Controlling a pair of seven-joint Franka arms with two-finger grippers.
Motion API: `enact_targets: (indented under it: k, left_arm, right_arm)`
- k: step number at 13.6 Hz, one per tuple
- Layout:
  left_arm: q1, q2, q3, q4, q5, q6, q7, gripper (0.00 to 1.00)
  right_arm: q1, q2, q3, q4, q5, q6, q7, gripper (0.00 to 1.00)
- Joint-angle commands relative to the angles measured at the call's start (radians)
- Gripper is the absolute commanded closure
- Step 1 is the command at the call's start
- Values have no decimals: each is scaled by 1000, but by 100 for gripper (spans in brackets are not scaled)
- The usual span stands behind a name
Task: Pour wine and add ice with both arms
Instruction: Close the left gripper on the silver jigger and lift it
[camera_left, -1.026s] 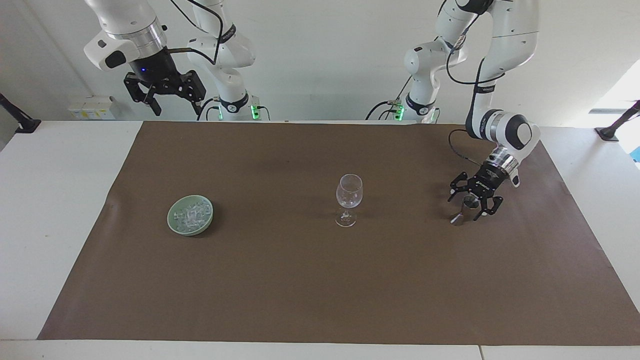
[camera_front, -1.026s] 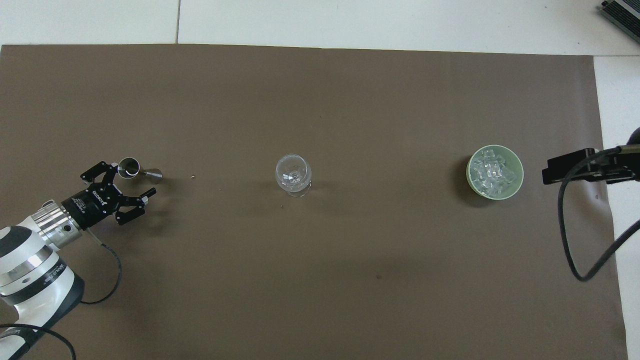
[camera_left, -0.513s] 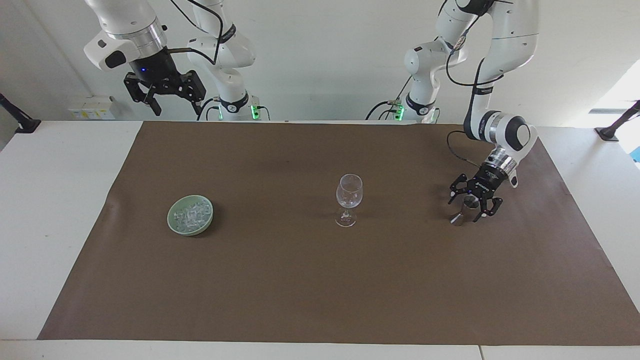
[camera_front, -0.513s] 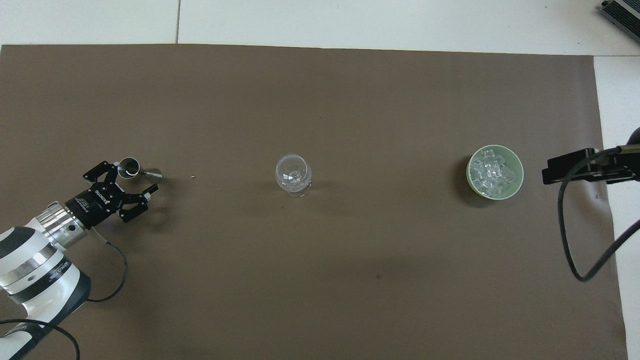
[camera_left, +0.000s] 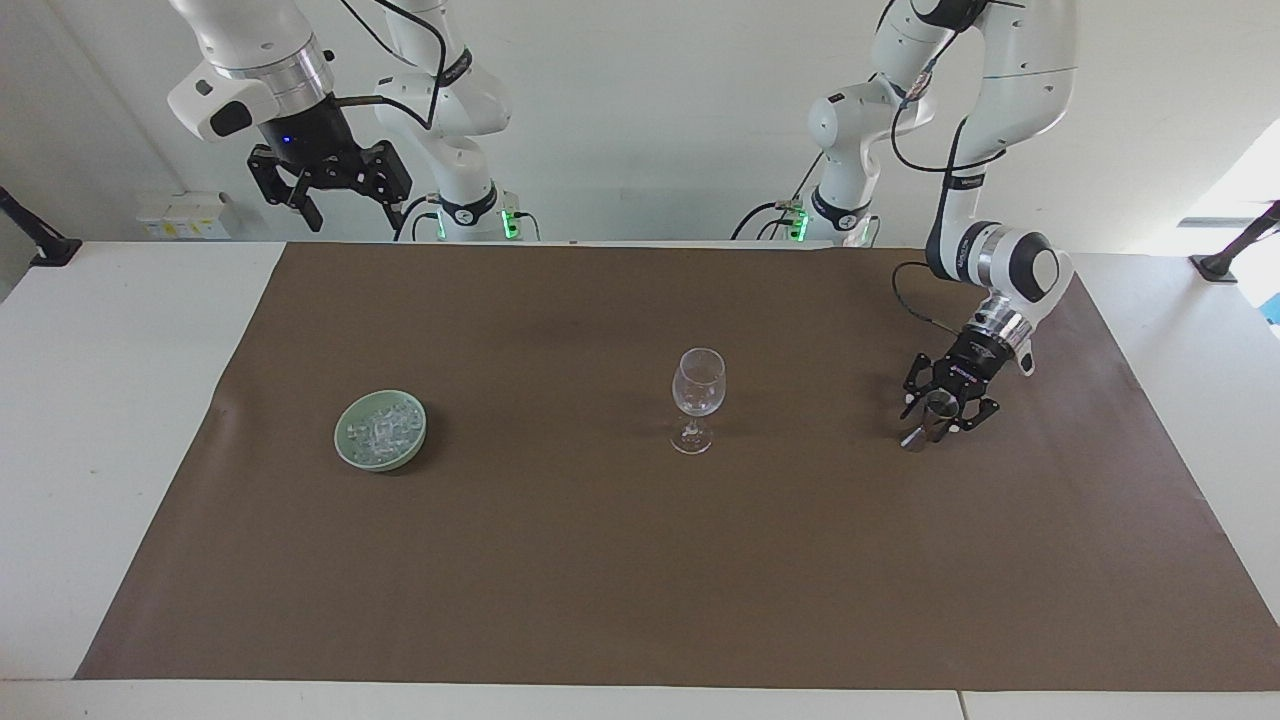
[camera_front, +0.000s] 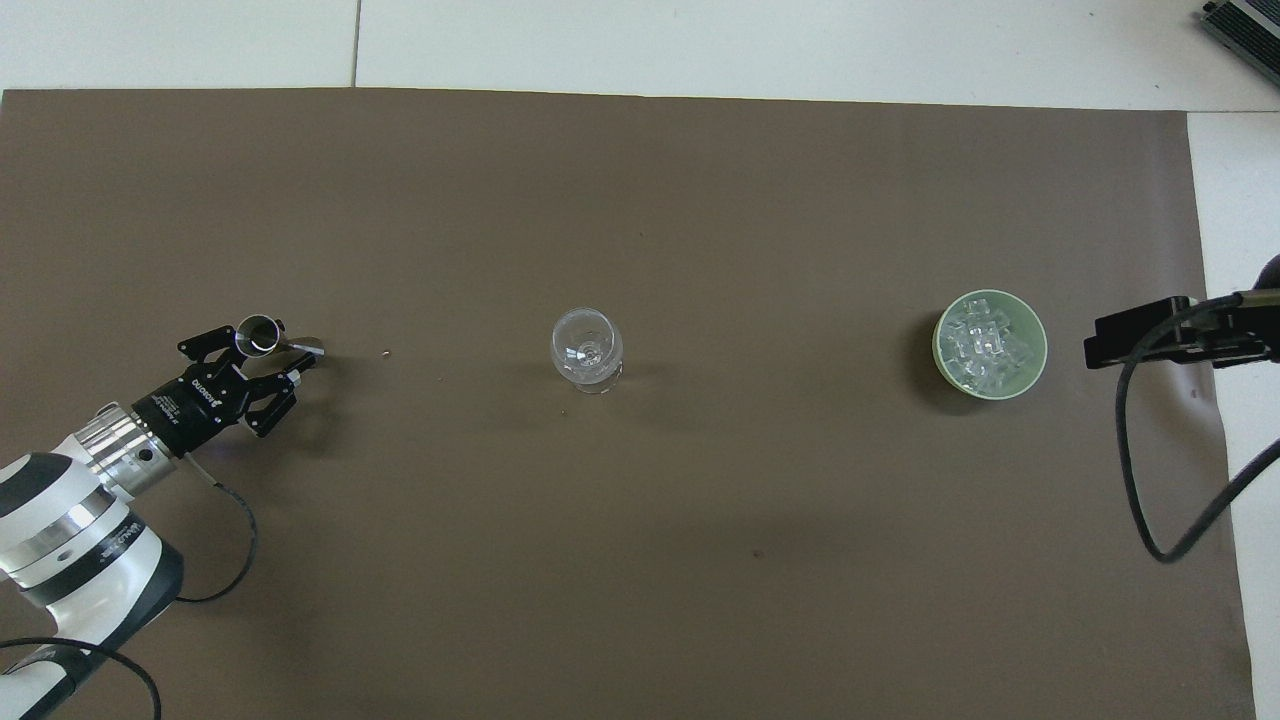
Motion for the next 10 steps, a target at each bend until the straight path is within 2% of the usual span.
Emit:
enact_targets:
  k: [1, 2, 5, 6, 10]
  left_arm:
    - [-16, -2, 9, -11, -30, 3, 23, 58]
    - [-15, -2, 9, -11, -33, 3, 23, 64]
    - [-16, -2, 9, -11, -66, 7, 23, 92]
    - [-16, 0, 10, -10, -66, 7, 23, 98]
    - [-16, 3, 10, 16, -66, 17, 10, 100]
  right_arm:
    - [3, -17, -8, -23, 6, 10, -11, 0]
    - [3, -17, -8, -23, 6, 10, -11, 0]
    - [3, -17, -8, -23, 6, 10, -11, 0]
    - [3, -17, -8, -23, 6, 10, -11, 0]
    - [3, -17, -8, -23, 6, 10, -11, 0]
